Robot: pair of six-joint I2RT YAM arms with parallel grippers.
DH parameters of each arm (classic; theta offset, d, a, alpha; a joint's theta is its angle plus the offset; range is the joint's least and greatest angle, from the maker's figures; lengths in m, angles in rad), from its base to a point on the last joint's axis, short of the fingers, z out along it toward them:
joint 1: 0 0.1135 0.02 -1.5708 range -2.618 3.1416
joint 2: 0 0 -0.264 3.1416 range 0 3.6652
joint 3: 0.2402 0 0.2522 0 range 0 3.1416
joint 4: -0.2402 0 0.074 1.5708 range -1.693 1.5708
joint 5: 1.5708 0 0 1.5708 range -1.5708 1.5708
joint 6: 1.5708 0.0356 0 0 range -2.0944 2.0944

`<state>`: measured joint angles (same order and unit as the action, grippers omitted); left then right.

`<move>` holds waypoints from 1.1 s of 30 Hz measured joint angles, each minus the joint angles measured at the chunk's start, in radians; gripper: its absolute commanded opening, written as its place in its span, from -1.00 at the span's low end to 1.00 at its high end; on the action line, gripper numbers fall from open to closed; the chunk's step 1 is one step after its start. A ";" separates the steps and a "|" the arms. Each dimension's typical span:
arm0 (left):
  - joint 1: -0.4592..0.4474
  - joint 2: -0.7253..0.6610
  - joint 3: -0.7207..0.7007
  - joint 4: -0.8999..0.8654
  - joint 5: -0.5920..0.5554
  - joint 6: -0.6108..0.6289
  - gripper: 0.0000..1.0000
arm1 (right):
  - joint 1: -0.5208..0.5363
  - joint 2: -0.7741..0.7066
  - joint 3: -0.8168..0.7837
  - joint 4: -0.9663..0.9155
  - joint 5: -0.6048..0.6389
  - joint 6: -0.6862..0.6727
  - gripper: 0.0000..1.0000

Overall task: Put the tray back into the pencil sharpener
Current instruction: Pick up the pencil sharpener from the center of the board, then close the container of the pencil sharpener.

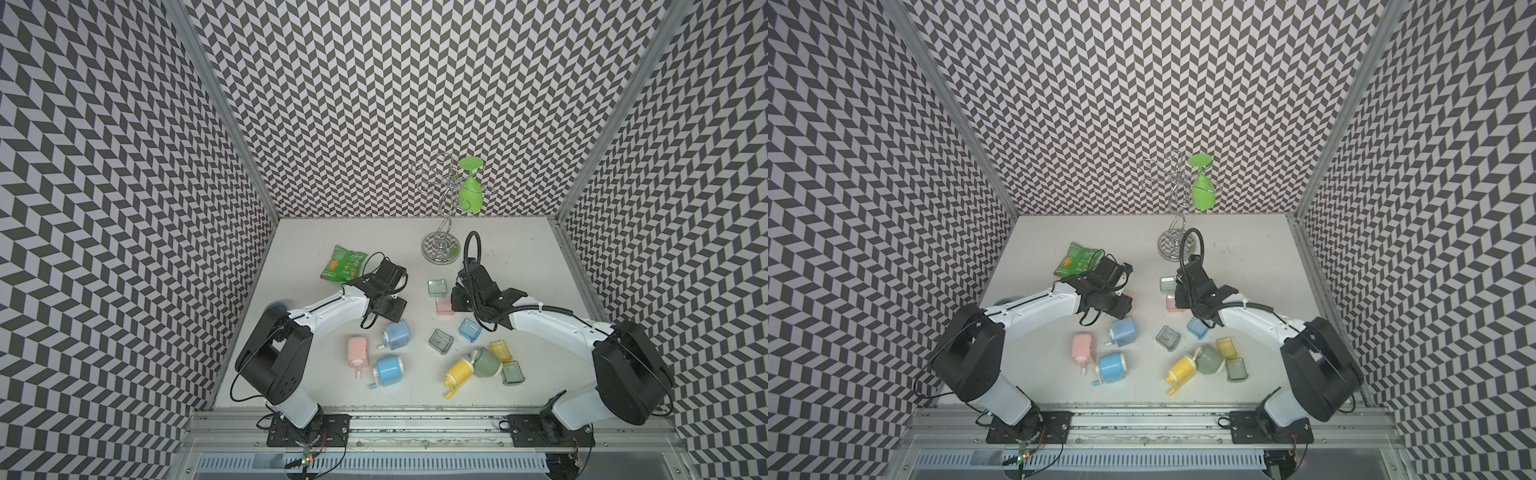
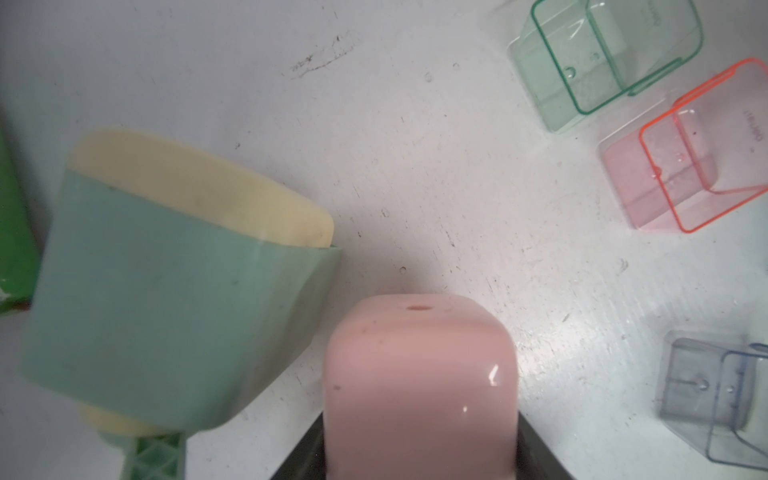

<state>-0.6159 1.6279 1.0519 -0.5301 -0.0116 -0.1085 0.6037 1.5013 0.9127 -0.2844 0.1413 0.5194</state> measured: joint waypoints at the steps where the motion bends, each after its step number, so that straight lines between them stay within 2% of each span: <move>1: 0.000 0.000 -0.001 0.003 0.001 0.008 -0.01 | -0.004 -0.004 0.000 0.002 -0.003 0.003 -0.37; 6: -0.001 -0.001 -0.002 0.018 0.021 0.056 -0.13 | -0.019 -0.022 -0.005 0.002 -0.023 0.007 -0.37; 11: -0.019 -0.053 -0.022 0.055 0.083 0.152 -0.14 | -0.047 -0.053 -0.028 0.013 -0.055 0.009 -0.33; 14: -0.028 -0.113 -0.042 0.098 0.134 0.242 -0.14 | -0.071 -0.071 -0.050 0.036 -0.089 0.005 -0.31; 20: -0.032 -0.188 -0.093 0.171 0.236 0.510 -0.15 | -0.119 -0.076 -0.081 0.055 -0.162 -0.006 -0.27; 27: -0.032 -0.114 -0.060 0.155 0.295 0.763 -0.15 | -0.129 -0.055 -0.081 0.062 -0.210 -0.042 -0.24; 33: -0.032 0.005 0.040 0.125 0.292 0.879 -0.13 | -0.129 -0.013 -0.079 0.062 -0.243 -0.062 -0.21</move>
<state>-0.6479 1.6333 1.0924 -0.4049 0.2802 0.7704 0.4751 1.4887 0.8341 -0.2226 -0.1017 0.4572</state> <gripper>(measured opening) 0.580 0.390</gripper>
